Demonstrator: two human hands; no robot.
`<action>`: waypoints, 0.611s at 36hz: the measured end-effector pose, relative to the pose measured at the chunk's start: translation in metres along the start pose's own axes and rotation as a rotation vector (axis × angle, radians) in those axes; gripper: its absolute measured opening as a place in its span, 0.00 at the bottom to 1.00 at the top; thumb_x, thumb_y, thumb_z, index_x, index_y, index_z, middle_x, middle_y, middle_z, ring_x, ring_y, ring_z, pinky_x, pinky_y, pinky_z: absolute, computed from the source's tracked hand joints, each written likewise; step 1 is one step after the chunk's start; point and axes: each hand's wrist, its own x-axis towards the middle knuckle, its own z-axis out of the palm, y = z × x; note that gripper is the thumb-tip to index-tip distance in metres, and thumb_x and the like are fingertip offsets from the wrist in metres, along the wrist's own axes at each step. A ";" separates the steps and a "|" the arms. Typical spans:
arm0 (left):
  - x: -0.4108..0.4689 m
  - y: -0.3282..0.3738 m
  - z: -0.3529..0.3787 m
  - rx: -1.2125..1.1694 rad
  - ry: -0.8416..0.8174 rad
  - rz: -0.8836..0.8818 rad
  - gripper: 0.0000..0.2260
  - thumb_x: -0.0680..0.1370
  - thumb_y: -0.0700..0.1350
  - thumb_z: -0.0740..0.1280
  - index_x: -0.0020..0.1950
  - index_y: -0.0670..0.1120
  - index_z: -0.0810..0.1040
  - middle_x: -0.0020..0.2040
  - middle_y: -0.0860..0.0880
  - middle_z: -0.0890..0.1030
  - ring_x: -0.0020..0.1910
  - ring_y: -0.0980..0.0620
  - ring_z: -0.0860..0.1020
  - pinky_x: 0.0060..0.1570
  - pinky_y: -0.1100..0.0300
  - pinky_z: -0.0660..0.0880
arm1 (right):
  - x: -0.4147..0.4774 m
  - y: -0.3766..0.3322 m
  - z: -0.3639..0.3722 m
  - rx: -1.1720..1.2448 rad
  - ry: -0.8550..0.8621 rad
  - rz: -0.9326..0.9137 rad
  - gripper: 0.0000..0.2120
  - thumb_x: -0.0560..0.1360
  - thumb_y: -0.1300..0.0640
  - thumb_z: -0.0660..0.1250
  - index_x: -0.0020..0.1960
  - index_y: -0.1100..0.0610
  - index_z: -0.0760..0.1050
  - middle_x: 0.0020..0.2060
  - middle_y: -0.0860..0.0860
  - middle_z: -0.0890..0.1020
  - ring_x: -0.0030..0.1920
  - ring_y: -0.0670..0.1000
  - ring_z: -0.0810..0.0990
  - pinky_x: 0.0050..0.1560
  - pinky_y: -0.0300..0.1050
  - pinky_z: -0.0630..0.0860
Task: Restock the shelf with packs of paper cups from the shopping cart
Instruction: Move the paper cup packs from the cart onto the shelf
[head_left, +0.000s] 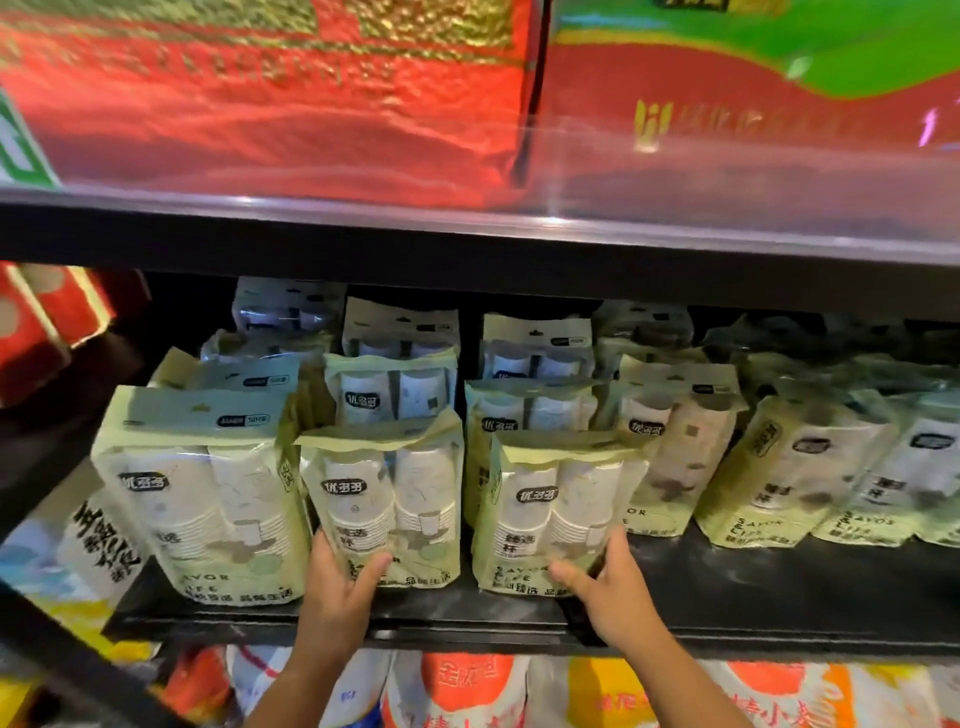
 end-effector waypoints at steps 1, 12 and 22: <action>-0.003 0.003 0.000 0.007 -0.001 -0.006 0.25 0.78 0.41 0.73 0.71 0.48 0.67 0.64 0.54 0.77 0.61 0.64 0.77 0.67 0.52 0.71 | 0.003 0.000 -0.003 -0.007 -0.016 0.002 0.28 0.71 0.66 0.77 0.64 0.49 0.68 0.56 0.42 0.82 0.51 0.32 0.80 0.48 0.25 0.74; -0.026 0.009 0.016 0.157 0.135 -0.043 0.27 0.78 0.48 0.72 0.74 0.53 0.65 0.67 0.54 0.76 0.65 0.54 0.74 0.67 0.52 0.70 | 0.006 0.002 -0.019 -0.041 -0.103 -0.059 0.33 0.70 0.57 0.80 0.69 0.50 0.67 0.60 0.43 0.79 0.58 0.39 0.79 0.52 0.31 0.74; -0.112 -0.028 0.014 0.606 0.223 -0.192 0.25 0.77 0.45 0.74 0.72 0.40 0.73 0.76 0.41 0.68 0.75 0.41 0.66 0.73 0.44 0.64 | -0.049 0.015 -0.040 -0.007 0.059 -0.082 0.14 0.76 0.58 0.73 0.59 0.49 0.75 0.56 0.49 0.74 0.54 0.43 0.76 0.58 0.40 0.75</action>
